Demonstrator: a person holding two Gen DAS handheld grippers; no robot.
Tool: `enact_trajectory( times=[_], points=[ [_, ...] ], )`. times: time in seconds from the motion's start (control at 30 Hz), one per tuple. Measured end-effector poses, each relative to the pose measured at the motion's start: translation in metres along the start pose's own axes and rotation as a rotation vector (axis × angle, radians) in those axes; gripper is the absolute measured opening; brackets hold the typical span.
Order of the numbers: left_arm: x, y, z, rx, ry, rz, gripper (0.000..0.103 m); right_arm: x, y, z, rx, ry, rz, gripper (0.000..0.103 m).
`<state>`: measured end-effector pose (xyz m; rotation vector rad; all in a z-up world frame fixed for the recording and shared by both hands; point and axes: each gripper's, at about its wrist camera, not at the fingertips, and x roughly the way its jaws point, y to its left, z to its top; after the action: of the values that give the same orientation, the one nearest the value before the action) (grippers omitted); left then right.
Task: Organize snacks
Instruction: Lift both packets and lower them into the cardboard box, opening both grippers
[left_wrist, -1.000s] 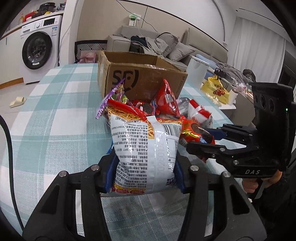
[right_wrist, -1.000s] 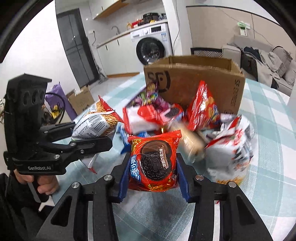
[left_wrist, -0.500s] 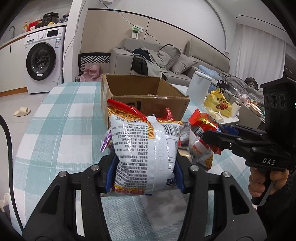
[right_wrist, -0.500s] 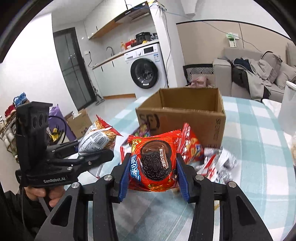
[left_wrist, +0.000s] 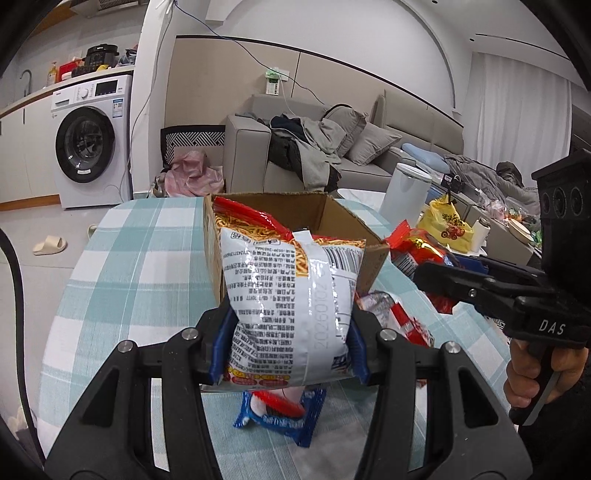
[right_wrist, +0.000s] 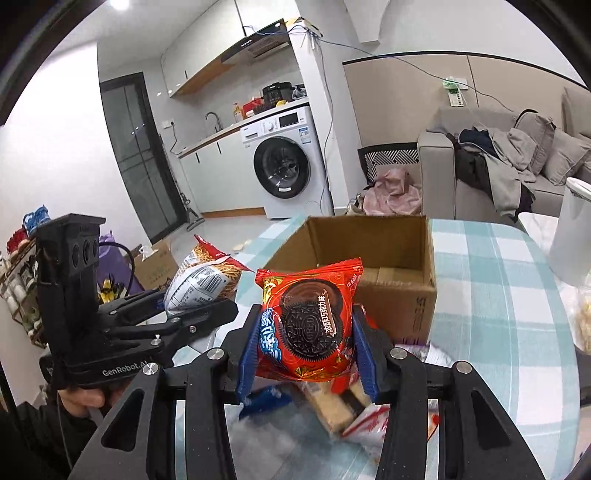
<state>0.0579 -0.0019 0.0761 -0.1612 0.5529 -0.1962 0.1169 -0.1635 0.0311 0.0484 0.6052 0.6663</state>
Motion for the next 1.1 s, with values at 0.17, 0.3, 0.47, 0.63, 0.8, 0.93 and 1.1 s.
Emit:
enact_trajectory(
  times=[0.17, 0.3, 0.47, 0.63, 0.8, 0.93, 1.1],
  points=[
    [0.010, 0.001, 0.016, 0.001, -0.008, 0.027, 0.048, 0.002, -0.005, 0.019, 0.019, -0.014, -0.006, 0.046],
    [0.017, 0.002, 0.025, 0.000, -0.009, 0.034, 0.048, 0.007, -0.010, 0.031, 0.028, -0.017, -0.016, 0.046],
    [0.029, 0.005, 0.041, -0.008, -0.014, 0.040, 0.048, 0.016, -0.018, 0.042, 0.048, -0.014, -0.025, 0.046],
    [0.049, 0.011, 0.052, -0.014, -0.004, 0.054, 0.048, 0.026, -0.025, 0.050, 0.057, -0.006, -0.036, 0.046],
    [0.070, 0.016, 0.059, -0.007, 0.000, 0.067, 0.048, 0.037, -0.032, 0.056, 0.080, 0.005, -0.044, 0.046],
    [0.085, 0.022, 0.061, -0.017, 0.011, 0.070, 0.048, 0.046, -0.037, 0.059, 0.092, 0.010, -0.048, 0.046],
    [0.102, 0.029, 0.061, -0.025, 0.012, 0.077, 0.048, 0.059, -0.044, 0.063, 0.109, 0.028, -0.051, 0.046]
  ],
)
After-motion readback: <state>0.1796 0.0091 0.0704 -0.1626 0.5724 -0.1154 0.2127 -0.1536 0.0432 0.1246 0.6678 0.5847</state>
